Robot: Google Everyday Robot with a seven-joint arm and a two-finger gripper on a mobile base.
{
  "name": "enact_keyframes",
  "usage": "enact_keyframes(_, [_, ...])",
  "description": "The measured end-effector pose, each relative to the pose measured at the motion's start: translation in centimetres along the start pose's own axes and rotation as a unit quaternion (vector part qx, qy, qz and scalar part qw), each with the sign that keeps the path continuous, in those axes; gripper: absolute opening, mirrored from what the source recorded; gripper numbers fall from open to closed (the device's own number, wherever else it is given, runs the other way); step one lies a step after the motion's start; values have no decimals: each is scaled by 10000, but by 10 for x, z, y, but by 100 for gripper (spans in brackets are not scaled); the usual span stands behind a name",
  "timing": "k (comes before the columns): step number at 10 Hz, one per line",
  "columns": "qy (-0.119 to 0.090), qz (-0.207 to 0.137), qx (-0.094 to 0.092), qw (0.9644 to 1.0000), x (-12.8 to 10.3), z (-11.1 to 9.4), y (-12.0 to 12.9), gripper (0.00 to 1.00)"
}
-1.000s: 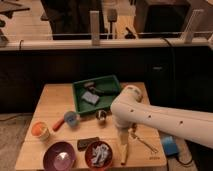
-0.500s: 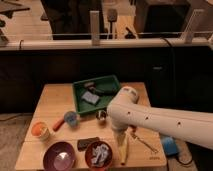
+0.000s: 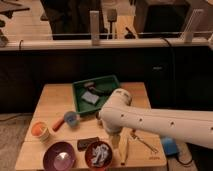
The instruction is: Place eraser in purple bowl
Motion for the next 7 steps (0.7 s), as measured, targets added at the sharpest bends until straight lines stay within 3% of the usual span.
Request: enact_keyframes(7, [-130,-296,52,9995,-31,10,0,80])
